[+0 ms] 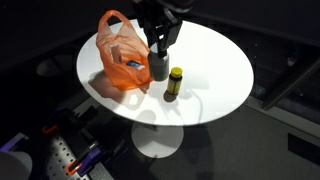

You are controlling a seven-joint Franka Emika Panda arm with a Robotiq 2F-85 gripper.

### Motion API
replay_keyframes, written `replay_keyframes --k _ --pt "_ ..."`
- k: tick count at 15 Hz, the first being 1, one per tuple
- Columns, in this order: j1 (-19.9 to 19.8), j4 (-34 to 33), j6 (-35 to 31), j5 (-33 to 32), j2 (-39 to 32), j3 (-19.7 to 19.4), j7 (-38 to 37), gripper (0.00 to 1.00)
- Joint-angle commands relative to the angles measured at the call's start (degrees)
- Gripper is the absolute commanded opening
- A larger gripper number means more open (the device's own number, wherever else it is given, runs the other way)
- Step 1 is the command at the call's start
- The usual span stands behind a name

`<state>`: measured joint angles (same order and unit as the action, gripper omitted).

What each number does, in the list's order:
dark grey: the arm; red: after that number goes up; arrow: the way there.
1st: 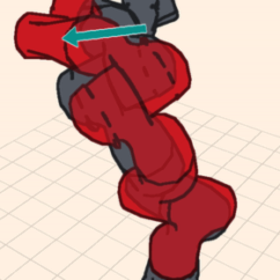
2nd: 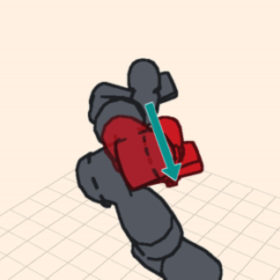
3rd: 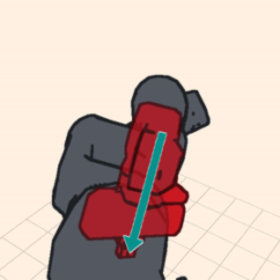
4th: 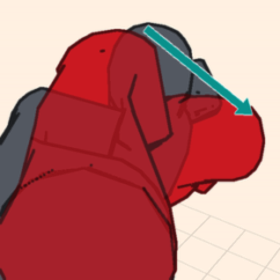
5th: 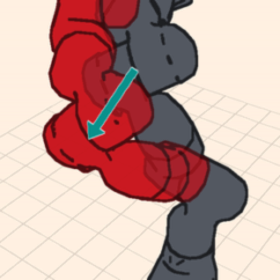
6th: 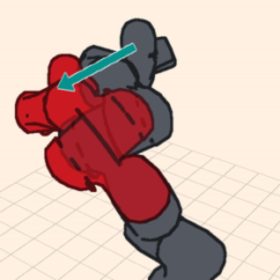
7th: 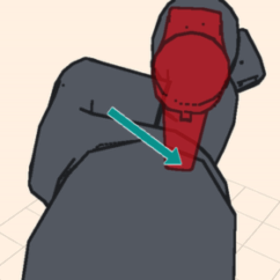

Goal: Pick up the white medicine bottle form the orange plastic bag and slide the brown medicine bottle with a yellow lid forward, place the white medicine bottle on the table next to the brown medicine bottle

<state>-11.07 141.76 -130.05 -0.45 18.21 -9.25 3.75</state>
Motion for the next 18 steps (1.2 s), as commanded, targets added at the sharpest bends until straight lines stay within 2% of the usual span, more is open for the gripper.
replay_keyframes --k 1,9,18 --pt "-0.2 1.1 -1.8 -0.3 -2.4 -0.7 -1.9 0.19" --pt "-0.3 1.4 -9.1 0.0 -11.2 -1.3 -3.0 0.19" --pt "-0.5 -3.7 -10.0 0.5 -19.2 -2.3 -3.4 0.19"
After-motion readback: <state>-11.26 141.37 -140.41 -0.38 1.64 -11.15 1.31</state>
